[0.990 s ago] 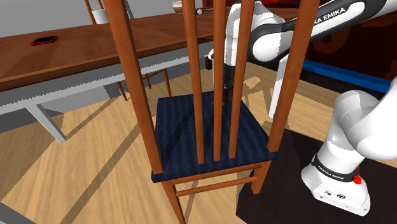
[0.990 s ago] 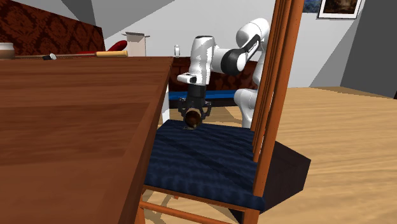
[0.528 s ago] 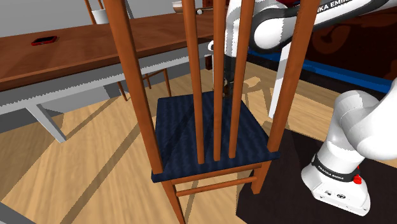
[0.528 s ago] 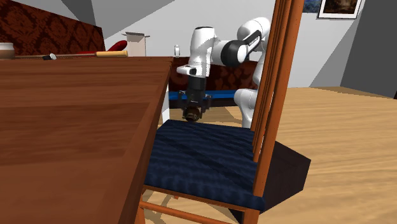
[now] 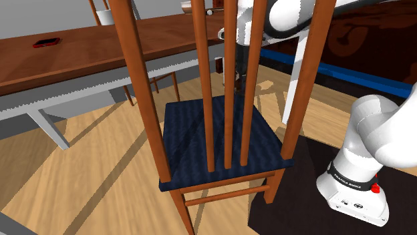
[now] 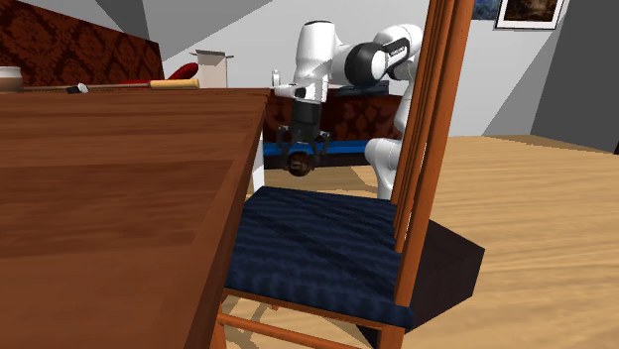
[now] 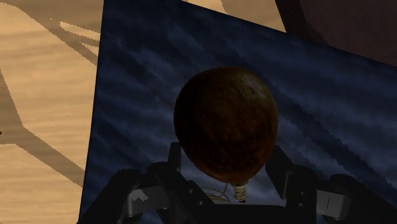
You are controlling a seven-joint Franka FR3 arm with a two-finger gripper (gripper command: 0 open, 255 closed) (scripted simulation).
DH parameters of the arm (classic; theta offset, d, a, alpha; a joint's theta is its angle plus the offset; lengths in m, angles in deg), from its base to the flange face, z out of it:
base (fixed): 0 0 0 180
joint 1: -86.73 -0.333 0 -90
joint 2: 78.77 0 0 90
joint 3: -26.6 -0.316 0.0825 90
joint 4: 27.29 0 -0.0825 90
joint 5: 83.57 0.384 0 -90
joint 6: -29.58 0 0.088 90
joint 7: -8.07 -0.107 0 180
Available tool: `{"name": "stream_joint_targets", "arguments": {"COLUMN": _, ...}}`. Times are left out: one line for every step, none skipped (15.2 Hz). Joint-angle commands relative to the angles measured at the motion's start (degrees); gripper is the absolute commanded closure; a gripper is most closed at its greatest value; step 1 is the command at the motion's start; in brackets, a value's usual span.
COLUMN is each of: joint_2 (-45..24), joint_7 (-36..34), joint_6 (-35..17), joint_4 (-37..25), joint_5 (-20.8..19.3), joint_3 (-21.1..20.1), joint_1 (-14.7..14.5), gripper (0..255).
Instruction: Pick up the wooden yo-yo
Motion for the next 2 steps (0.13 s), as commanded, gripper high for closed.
{"name": "stream_joint_targets", "arguments": {"joint_2": 0.1, "joint_7": -0.1, "joint_6": 1.0, "joint_4": -0.8, "joint_5": 0.1, "joint_3": -0.1, "joint_1": 0.0, "gripper": 255}}
{"name": "stream_joint_targets", "arguments": {"joint_2": 0.1, "joint_7": -0.1, "joint_6": 1.0, "joint_4": -0.8, "joint_5": 0.1, "joint_3": -0.1, "joint_1": 0.0, "gripper": 255}}
